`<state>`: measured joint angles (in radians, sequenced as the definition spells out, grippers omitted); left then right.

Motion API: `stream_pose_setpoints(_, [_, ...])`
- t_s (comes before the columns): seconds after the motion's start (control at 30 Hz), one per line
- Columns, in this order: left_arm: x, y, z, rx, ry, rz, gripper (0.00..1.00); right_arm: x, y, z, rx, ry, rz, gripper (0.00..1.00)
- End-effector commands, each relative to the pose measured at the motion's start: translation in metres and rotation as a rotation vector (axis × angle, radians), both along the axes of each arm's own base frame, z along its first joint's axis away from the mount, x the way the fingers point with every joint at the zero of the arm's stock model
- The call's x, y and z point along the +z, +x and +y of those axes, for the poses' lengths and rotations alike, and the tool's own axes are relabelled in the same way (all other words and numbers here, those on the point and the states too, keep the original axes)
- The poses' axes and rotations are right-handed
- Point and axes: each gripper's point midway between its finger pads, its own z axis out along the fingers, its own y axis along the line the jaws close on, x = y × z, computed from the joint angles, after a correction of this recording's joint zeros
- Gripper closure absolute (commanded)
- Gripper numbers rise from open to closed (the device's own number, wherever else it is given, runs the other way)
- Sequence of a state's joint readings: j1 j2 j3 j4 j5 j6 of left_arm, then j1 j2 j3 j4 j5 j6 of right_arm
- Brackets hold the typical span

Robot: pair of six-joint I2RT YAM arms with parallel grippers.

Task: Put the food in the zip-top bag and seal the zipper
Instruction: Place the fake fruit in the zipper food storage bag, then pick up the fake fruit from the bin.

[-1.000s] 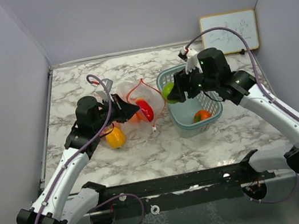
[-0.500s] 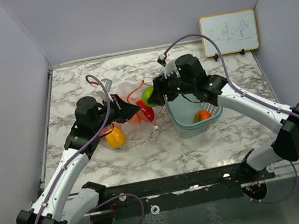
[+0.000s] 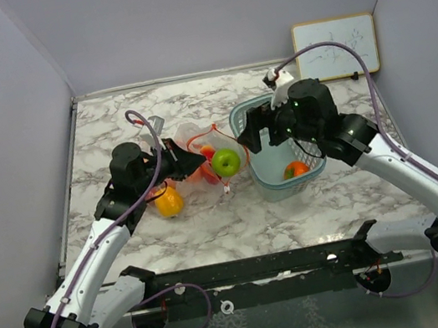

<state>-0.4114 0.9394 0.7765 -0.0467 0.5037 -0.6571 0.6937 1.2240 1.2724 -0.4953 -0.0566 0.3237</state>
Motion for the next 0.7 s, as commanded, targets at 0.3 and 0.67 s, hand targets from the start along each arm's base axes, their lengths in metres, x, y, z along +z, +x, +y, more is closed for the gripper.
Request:
stream_pose_setpoints(0.3, [0.011, -0.002, 0.002, -0.027, 0.02, -0.081, 1.0, -0.17, -0.025, -0.106, -0.382, -0.652, 0.472, 0.14])
stream_pose_setpoints(0.67, [0.013, -0.002, 0.002, -0.039, 0.036, -0.106, 1.0, -0.225, -0.031, -0.136, -0.485, -0.913, 0.578, 0.05])
